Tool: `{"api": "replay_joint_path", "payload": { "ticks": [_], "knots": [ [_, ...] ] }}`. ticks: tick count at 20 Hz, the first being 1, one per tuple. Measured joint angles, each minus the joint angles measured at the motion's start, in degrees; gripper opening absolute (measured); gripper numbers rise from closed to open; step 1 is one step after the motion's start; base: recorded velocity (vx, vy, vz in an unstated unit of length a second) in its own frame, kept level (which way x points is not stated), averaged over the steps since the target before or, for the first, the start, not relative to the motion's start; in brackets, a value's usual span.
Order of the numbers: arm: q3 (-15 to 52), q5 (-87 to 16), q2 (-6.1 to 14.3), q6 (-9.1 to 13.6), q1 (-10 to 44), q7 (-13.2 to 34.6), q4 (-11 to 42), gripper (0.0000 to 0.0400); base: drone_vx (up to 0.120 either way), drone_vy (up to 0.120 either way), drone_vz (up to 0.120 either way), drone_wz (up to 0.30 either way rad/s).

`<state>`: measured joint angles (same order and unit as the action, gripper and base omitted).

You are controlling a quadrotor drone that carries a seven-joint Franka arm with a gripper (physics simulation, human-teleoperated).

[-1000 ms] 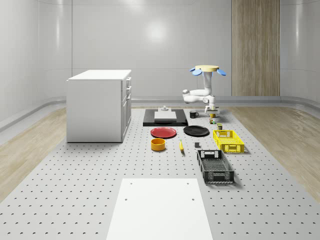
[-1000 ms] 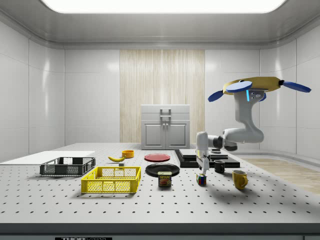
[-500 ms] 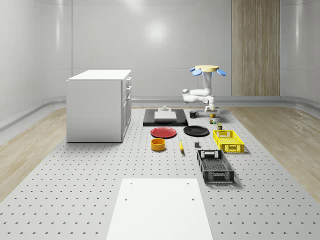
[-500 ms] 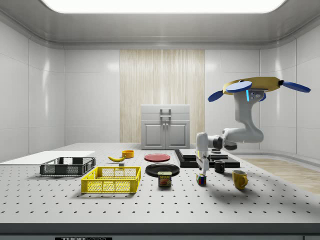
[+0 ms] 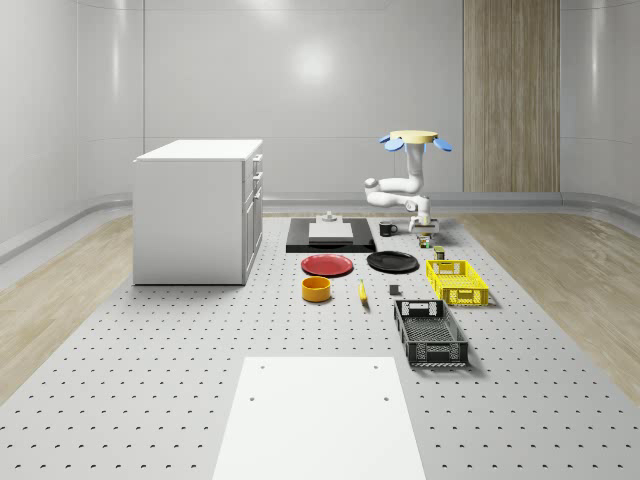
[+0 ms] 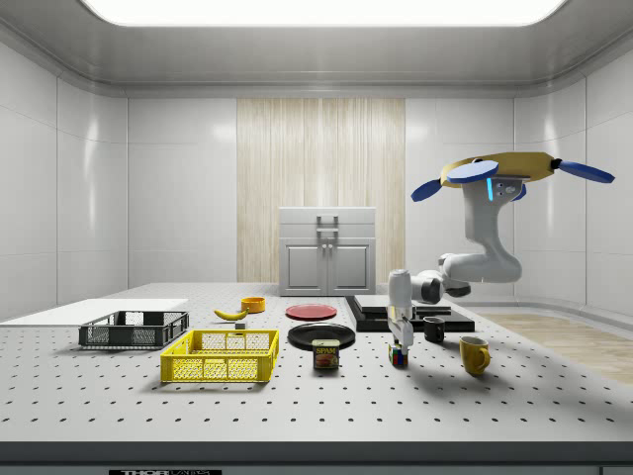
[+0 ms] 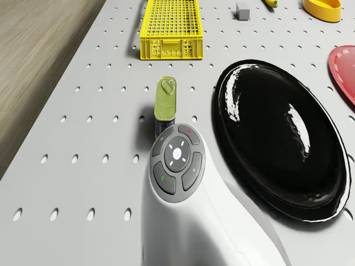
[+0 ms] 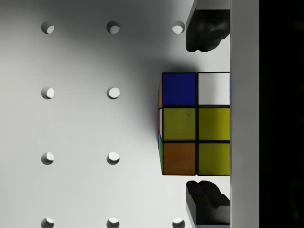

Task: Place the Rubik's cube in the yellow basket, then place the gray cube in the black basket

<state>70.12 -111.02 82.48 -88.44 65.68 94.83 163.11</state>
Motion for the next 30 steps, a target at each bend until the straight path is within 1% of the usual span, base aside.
{"api": "replay_joint_path", "payload": {
  "ticks": [16, 17, 20, 22, 26, 30],
  "knots": [
    [-1.14, -1.01, 0.37, -1.82, 2.22, -0.49, -3.07, 0.04, 0.0, 0.0, 0.0, 0.0],
    [-1.24, -1.09, 0.41, -1.91, 2.27, -0.49, -3.13, 0.0394, 0.0, 0.0, 0.0, 0.0],
    [-1.43, -1.22, 0.54, -2.14, 2.4, -0.46, -3.27, 0.0358, 0.0, 0.0, 0.0, 0.0],
    [-1.5, -1.25, 0.62, -2.26, 2.46, -0.44, -3.32, 0.0345, 0.0, 0.0, 0.0, 0.0],
    [-1.55, -1.25, 0.78, -2.45, 2.55, -0.39, -3.38, 0.0332, 0.0, 0.0, 0.0, 0.0],
    [-1.54, -1.22, 0.92, -2.57, 2.62, -0.47, -3.39, 0.0334, 0.0, 0.0, 0.0, 0.0]
  ]
}}
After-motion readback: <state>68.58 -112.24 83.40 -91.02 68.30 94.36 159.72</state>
